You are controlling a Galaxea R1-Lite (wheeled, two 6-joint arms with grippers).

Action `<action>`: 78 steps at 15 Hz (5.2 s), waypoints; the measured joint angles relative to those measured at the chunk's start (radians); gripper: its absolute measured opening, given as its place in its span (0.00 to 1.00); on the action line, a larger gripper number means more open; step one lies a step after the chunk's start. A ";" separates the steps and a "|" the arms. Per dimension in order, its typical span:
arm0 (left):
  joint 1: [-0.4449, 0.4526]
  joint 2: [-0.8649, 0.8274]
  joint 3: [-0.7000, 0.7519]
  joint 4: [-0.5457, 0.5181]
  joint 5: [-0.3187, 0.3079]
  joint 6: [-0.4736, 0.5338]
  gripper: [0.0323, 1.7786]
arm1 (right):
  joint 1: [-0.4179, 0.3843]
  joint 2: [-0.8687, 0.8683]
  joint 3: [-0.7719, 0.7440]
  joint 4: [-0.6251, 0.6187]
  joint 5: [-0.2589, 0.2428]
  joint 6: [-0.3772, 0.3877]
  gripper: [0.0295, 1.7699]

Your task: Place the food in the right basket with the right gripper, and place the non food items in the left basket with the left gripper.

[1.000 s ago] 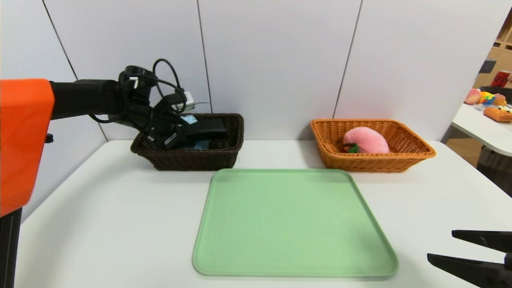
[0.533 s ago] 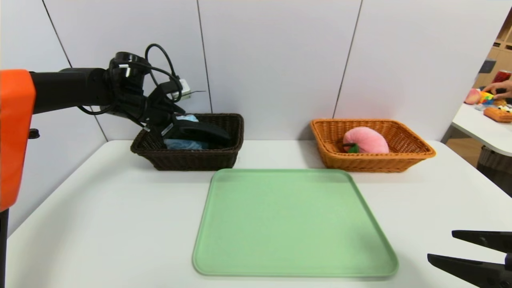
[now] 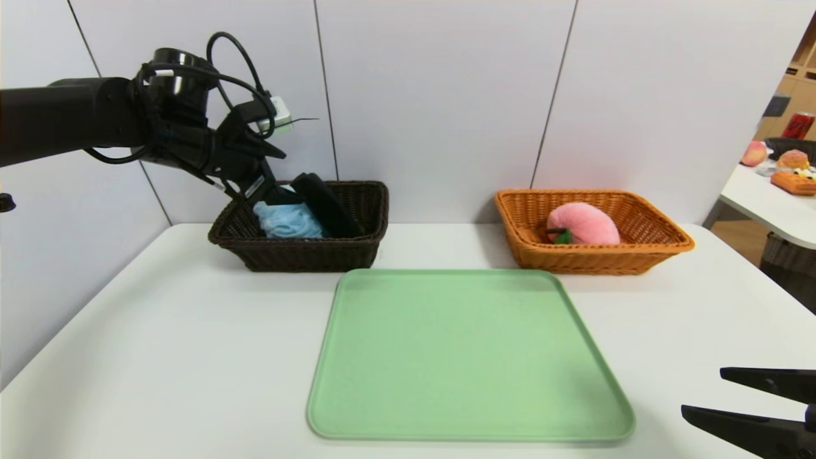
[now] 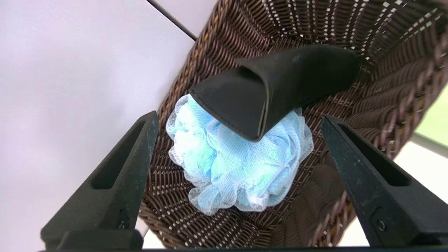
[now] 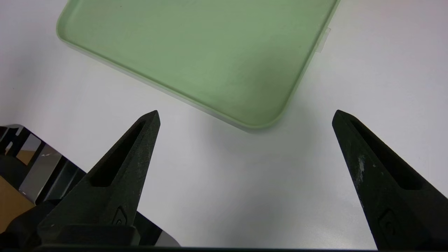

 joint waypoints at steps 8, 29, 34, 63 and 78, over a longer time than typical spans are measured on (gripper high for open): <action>0.001 -0.142 0.003 0.047 0.009 -0.176 0.94 | 0.000 -0.003 -0.003 -0.003 -0.001 -0.002 0.96; 0.010 -0.801 0.878 0.080 0.446 -0.869 0.95 | 0.014 -0.171 0.033 0.022 -0.045 -0.013 0.96; 0.010 -1.009 1.049 0.080 0.447 -0.891 0.95 | 0.011 -0.280 0.034 0.048 -0.215 -0.013 0.96; 0.088 -1.777 1.531 0.172 0.395 -0.831 0.95 | -0.075 -0.916 0.046 0.510 -0.466 -0.089 0.96; 0.103 -1.961 1.824 -0.293 0.449 -0.811 0.95 | -0.077 -0.978 0.220 0.099 -0.446 -0.047 0.96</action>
